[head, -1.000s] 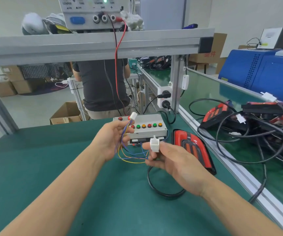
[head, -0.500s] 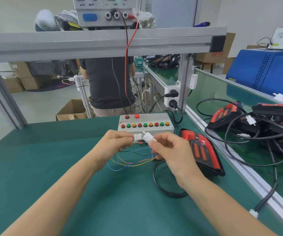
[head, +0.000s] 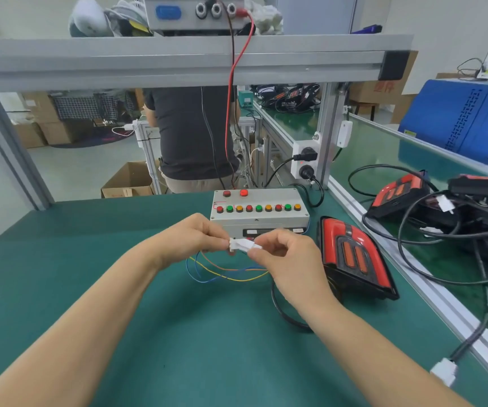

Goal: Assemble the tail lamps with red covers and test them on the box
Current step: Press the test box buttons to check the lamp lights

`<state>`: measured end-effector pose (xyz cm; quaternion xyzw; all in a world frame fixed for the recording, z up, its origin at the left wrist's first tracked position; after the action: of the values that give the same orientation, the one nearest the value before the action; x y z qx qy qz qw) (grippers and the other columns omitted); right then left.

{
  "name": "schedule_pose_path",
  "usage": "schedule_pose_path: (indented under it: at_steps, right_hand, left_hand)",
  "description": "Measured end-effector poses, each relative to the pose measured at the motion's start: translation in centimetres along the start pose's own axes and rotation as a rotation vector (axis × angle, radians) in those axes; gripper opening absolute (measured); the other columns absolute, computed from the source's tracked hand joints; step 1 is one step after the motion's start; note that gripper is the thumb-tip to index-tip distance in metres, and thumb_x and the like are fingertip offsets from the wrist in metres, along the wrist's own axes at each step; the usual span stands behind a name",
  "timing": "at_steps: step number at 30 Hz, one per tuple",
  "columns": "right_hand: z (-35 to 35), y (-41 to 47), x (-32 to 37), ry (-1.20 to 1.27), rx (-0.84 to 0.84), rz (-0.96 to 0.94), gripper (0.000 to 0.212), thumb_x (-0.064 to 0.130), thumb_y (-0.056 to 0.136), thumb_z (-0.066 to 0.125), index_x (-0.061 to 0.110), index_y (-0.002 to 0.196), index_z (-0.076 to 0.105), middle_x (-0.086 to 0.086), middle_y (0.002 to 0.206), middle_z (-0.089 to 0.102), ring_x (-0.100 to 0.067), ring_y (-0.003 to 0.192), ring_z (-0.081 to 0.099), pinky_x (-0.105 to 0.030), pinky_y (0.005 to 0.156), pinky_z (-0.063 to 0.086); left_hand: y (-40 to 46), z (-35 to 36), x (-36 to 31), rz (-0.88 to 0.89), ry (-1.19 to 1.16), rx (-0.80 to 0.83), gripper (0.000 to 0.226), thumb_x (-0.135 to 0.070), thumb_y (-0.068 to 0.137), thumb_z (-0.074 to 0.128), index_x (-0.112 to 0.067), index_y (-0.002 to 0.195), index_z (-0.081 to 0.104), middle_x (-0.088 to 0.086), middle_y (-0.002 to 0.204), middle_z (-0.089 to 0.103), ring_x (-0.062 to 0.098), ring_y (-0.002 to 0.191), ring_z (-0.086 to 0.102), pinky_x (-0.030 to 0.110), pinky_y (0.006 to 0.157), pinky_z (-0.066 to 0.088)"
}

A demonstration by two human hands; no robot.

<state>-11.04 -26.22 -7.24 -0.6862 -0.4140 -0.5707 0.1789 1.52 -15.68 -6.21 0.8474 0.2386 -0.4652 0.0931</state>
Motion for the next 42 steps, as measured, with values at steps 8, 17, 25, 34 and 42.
schedule_pose_path:
  at_steps: [8,17,25,34,42]
  right_hand:
    - [0.5,-0.3,-0.9,0.003,0.042,0.012,0.023,0.012,0.075,0.079,0.031,0.068,0.07,0.015,0.064,0.066,0.006,0.06,0.057,-0.007,0.061,0.042]
    - [1.3,-1.7,0.0,-0.372,0.128,-0.157,0.026,0.025,0.088,0.067,0.017,0.112,0.068,0.007,0.107,0.062,-0.009,0.1,0.055,-0.019,0.089,0.041]
    - [-16.4,-0.4,-2.4,-0.557,-0.388,0.116,0.033,0.038,0.092,0.055,0.014,0.114,0.058,-0.009,0.119,0.054,-0.028,0.115,0.051,-0.039,0.087,0.041]
    - [-15.3,0.3,-10.6,0.034,-0.082,0.677,0.023,0.028,0.077,0.078,0.009,0.087,0.067,-0.007,0.073,0.068,-0.02,0.07,0.062,-0.03,0.064,0.051]
    - [-12.5,-0.6,-10.4,0.573,-0.071,0.501,0.033,0.008,0.084,0.06,0.004,0.118,0.062,-0.017,0.105,0.073,-0.031,0.093,0.069,-0.037,0.078,0.055]
  left_hand:
    - [0.2,1.5,0.9,-0.02,-0.066,0.089,0.013,-0.02,0.071,0.062,-0.014,0.071,0.074,-0.007,0.062,0.05,0.007,0.064,0.04,0.018,0.064,0.033]
    - [0.3,2.5,4.0,-0.069,-0.105,0.085,0.014,-0.004,0.089,0.06,-0.006,0.093,0.073,0.002,0.08,0.065,0.006,0.073,0.055,0.016,0.074,0.044]
    - [-1.1,2.0,4.5,0.021,0.045,0.096,0.023,-0.002,0.082,0.069,-0.022,0.086,0.078,0.001,0.097,0.07,0.015,0.092,0.065,0.022,0.085,0.048]
    - [-1.9,4.0,0.8,0.183,0.703,0.067,0.023,-0.015,0.08,0.068,-0.035,0.09,0.075,-0.017,0.083,0.054,-0.003,0.077,0.05,0.008,0.073,0.032]
    - [-2.4,2.7,0.0,0.057,0.22,-0.015,0.035,0.002,0.078,0.063,-0.028,0.09,0.075,-0.009,0.088,0.067,0.002,0.085,0.061,0.01,0.076,0.042]
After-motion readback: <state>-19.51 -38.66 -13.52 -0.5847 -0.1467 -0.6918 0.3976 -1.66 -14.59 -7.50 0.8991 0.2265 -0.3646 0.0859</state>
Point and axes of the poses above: each hand's wrist, its own y-axis towards the middle knuckle, its own z-axis out of the palm, x = y × z, the point moved 7 cm from there along y, towards the middle knuckle
